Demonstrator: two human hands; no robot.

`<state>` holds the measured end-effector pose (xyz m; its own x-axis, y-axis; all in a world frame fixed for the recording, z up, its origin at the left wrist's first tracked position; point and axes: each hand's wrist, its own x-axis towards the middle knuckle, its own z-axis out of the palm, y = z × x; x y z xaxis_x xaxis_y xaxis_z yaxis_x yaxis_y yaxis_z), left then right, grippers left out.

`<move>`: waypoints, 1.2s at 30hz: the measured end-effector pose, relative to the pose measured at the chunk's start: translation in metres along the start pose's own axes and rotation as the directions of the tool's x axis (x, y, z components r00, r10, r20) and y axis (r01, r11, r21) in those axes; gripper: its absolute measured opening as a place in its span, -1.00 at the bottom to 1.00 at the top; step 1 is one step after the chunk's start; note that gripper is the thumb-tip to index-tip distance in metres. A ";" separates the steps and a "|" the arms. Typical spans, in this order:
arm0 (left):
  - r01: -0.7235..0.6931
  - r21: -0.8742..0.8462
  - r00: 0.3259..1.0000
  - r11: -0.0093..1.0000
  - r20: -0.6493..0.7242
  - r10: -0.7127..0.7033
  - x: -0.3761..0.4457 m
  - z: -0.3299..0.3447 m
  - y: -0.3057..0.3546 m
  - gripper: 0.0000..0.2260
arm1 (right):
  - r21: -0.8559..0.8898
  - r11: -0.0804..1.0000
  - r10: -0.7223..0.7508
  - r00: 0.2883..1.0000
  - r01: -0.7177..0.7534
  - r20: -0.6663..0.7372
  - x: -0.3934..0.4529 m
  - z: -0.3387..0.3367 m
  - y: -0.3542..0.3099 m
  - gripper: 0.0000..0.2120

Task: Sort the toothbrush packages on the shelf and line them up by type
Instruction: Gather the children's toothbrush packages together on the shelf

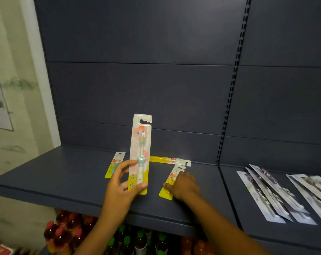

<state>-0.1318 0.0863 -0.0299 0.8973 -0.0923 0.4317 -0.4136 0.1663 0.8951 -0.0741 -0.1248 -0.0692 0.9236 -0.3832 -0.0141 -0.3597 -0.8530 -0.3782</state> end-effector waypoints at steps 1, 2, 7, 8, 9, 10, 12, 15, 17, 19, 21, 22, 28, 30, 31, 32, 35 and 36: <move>0.002 -0.003 1.000 1.000 0.006 -0.002 -0.001 0.002 -0.001 -0.46 | -0.019 1.000 -0.006 1.000 0.006 -0.012 0.001 0.001 0.000 -0.26; 0.005 -0.003 1.000 1.000 0.010 -0.005 -0.002 0.003 -0.002 -0.45 | -0.050 0.999 -0.018 1.000 0.017 -0.023 0.002 0.001 0.001 -0.35; 0.023 -0.036 0.999 0.999 0.027 -0.022 -0.005 0.017 -0.010 -0.43 | -0.134 0.991 -0.015 1.000 0.012 -0.027 -0.005 -0.017 0.024 -0.70; 0.030 -0.049 0.999 0.998 0.037 -0.028 -0.005 0.023 -0.011 -0.44 | -0.134 0.991 -0.013 1.000 0.010 -0.025 -0.006 -0.022 0.030 -0.73; 0.038 -0.064 0.998 0.997 0.048 -0.035 -0.006 0.029 -0.011 -0.44 | -0.129 0.992 -0.014 1.000 0.011 -0.021 -0.008 -0.026 0.037 -0.76; 0.045 -0.080 0.997 0.996 0.059 -0.040 -0.006 0.036 -0.011 -0.44 | -0.117 0.993 -0.017 1.000 0.015 -0.017 -0.010 -0.031 0.044 -0.78; 0.053 -0.098 0.996 0.994 0.084 -0.044 -0.009 0.050 -0.010 -0.45 | -0.061 0.998 -0.030 0.999 0.029 -0.016 -0.014 -0.040 0.058 -0.82; 0.055 -0.105 0.993 0.993 0.108 -0.044 -0.014 0.075 -0.008 -0.47 | 0.096 0.990 -0.105 0.994 0.106 -0.017 -0.020 -0.056 0.084 -0.80; 0.051 -0.116 0.993 0.992 0.115 -0.037 -0.020 0.095 -0.005 -0.51 | 0.282 0.943 -0.167 0.984 0.176 -0.054 -0.028 -0.070 0.106 -0.84; 0.036 -0.121 0.992 0.992 0.124 -0.021 -0.026 0.120 0.000 -0.54 | 0.456 0.864 -0.167 0.976 0.214 -0.141 -0.041 -0.091 0.130 -0.82; 0.015 -0.124 0.990 0.992 0.139 0.002 -0.035 0.150 0.007 -0.55 | 0.577 0.776 -0.138 0.962 0.254 -0.237 -0.060 -0.118 0.159 -0.78; 0.004 -0.131 0.989 0.991 0.147 0.015 -0.040 0.167 0.011 -0.55 | 0.620 0.733 -0.120 0.951 0.278 -0.284 -0.070 -0.132 0.174 -0.76; 0.021 -0.183 0.969 0.983 0.246 0.025 -0.082 0.287 0.038 -0.56 | 0.695 0.597 -0.042 0.880 0.402 -0.473 -0.135 -0.209 0.285 -0.75; 0.037 -0.203 0.960 0.979 0.279 0.022 -0.096 0.327 0.045 -0.55 | 0.679 0.607 -0.026 0.864 0.413 -0.502 -0.156 -0.231 0.325 -0.74; 0.044 -0.209 0.956 0.977 0.294 0.019 -0.104 0.347 0.047 -0.55 | 0.673 0.614 -0.008 0.856 0.412 -0.517 -0.166 -0.239 0.345 -0.72; 0.050 -0.210 0.952 0.976 0.307 0.017 -0.112 0.366 0.049 -0.55 | 0.668 0.622 0.017 0.846 0.408 -0.533 -0.176 -0.247 0.365 -0.71; 0.061 -0.236 0.932 0.970 0.362 0.030 -0.138 0.425 0.054 -0.58 | 0.668 0.636 0.111 0.810 0.387 -0.575 -0.206 -0.265 0.423 -0.71; 0.065 -0.245 0.922 0.967 0.386 0.036 -0.147 0.444 0.054 -0.59 | 0.672 0.634 0.141 0.797 0.384 -0.588 -0.217 -0.270 0.441 -0.70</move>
<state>-0.3543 -0.3271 0.0045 0.7527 -0.4581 0.4728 -0.3042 0.3950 0.8669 -0.4686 -0.5132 0.0171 0.6068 -0.6339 0.4796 0.2157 -0.4495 -0.8669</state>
